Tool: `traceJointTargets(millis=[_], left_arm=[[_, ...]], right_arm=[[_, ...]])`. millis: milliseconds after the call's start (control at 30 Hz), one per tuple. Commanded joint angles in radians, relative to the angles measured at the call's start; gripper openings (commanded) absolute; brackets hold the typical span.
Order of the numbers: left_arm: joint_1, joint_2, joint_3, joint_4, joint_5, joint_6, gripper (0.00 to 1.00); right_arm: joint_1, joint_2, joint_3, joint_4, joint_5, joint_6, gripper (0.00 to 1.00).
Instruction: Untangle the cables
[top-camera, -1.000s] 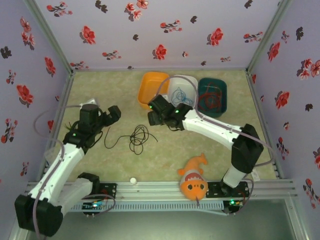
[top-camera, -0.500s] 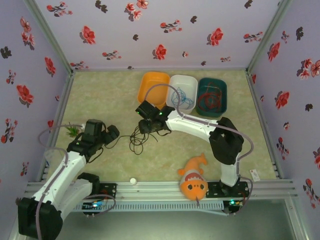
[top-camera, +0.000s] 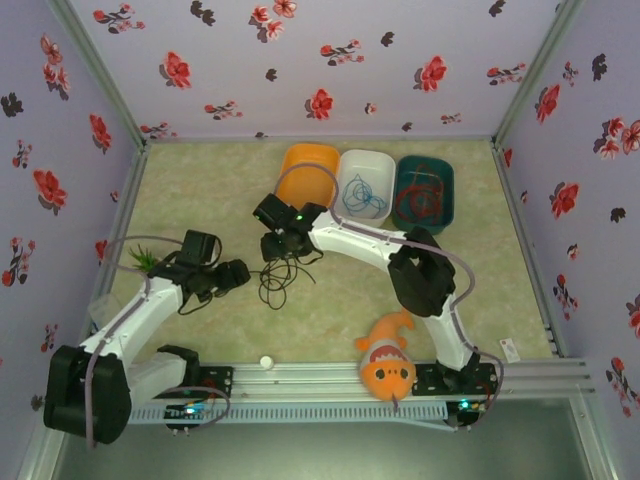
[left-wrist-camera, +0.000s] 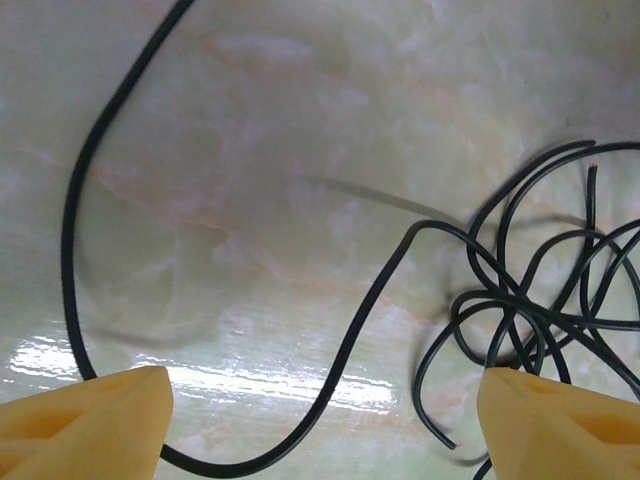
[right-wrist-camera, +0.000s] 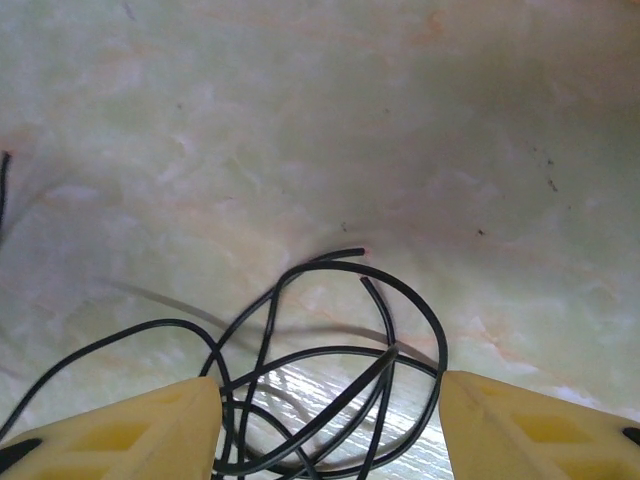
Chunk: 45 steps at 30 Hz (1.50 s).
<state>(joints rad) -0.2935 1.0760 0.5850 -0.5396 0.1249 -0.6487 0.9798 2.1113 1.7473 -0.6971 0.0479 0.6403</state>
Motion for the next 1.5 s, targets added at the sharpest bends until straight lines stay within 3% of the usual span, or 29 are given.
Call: traceJointTargets(millis=[0, 200, 367, 600, 833, 1133, 1467], left_arm=[[0.003, 0.031, 0.024, -0.022, 0.049, 0.057, 0.79], [-0.005, 0.096, -0.008, 0.026, 0.092, 0.059, 0.69], [-0.014, 0.121, -0.017, 0.039, 0.100, 0.059, 0.46], [-0.029, 0.124, -0.028, 0.061, 0.110, 0.045, 0.27], [-0.040, 0.120, -0.035, 0.103, 0.110, 0.011, 0.00], [-0.036, -0.020, 0.065, 0.026, -0.045, 0.003, 0.00], [-0.032, -0.120, 0.182, -0.050, -0.100, 0.048, 0.00]], right_arm=[[0.005, 0.032, 0.027, -0.083, -0.002, 0.027, 0.59], [0.004, 0.039, 0.000, -0.079, -0.013, 0.031, 0.54], [0.003, 0.034, -0.020, -0.084, -0.010, 0.029, 0.45], [0.000, 0.007, -0.063, -0.059, -0.025, 0.023, 0.34], [-0.016, -0.038, -0.111, -0.066, 0.013, 0.016, 0.25], [-0.104, -0.174, -0.303, -0.055, 0.090, 0.031, 0.21], [-0.166, -0.251, -0.402, -0.094, 0.189, 0.039, 0.11]])
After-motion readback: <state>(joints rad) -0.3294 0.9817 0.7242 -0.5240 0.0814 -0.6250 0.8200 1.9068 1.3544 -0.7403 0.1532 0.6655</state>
